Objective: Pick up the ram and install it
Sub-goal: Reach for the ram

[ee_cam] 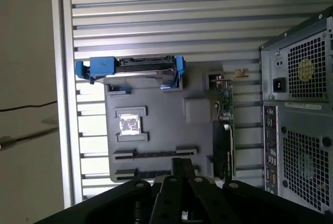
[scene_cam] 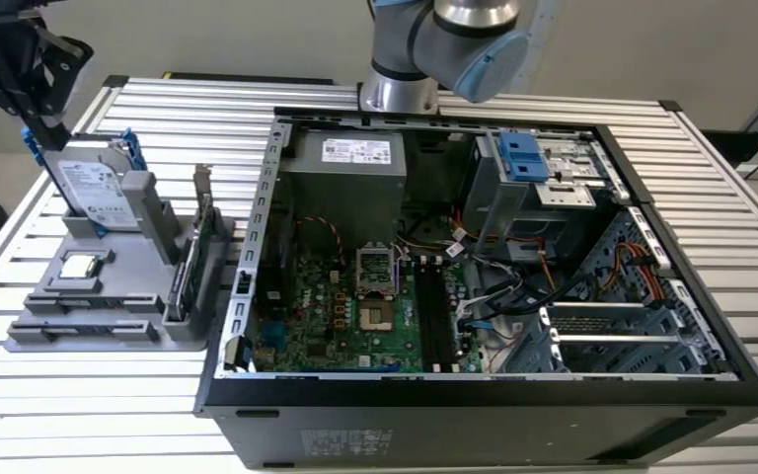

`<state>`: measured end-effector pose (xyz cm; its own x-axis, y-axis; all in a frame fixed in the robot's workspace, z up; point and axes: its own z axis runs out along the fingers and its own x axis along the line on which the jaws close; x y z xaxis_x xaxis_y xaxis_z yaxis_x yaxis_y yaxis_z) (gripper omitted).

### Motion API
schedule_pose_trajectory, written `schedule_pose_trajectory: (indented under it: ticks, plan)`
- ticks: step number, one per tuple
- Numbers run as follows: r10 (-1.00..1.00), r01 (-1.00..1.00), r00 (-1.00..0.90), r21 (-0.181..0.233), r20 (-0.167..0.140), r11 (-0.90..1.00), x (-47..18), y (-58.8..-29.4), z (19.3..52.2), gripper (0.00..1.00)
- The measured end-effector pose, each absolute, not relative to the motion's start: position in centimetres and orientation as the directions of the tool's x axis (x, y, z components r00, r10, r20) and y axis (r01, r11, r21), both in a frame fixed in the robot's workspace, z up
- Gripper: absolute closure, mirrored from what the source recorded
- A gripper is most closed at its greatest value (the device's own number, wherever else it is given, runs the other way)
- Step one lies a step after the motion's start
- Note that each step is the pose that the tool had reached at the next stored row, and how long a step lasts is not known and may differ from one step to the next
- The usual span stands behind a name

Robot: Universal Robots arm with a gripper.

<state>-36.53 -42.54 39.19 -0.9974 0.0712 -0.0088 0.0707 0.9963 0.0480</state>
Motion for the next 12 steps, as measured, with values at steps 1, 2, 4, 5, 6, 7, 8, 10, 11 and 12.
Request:
schedule_pose_trajectory:
  ticks: [1, 2, 4, 5, 6, 7, 8, 10, 11, 12]
  plan:
    - [0.071, 0.071, -0.997, 0.048, -0.009, 0.996, -36.59, -42.64, 39.18, 1.00]
    - [0.071, 0.071, -0.997, 0.048, -0.009, 0.996, -36.64, -42.73, 39.17, 1.00]
    - [0.071, 0.071, -0.997, 0.048, -0.009, 0.996, -36.77, -42.88, 39.15, 1.00]
    - [0.071, 0.071, -0.997, 0.048, -0.009, 0.996, -36.84, -42.96, 39.13, 1.00]
    - [0.071, 0.071, -0.997, 0.048, -0.008, 0.996, -36.91, -43.03, 39.12, 1.00]
    - [0.071, 0.071, -0.997, 0.048, -0.008, 0.996, -36.99, -43.09, 39.11, 1.00]
    - [0.071, 0.071, -0.997, 0.048, -0.008, 0.996, -37.05, -43.14, 39.10, 1.00]
    - [0.071, 0.071, -0.997, 0.048, -0.008, 0.996, -37.17, -43.23, 39.08, 1.00]
    - [0.071, 0.071, -0.997, 0.048, -0.008, 0.996, -37.23, -43.28, 39.07, 1.00]
    - [0.071, 0.071, -0.997, 0.048, -0.008, 0.996, -37.30, -43.34, 39.06, 1.00]
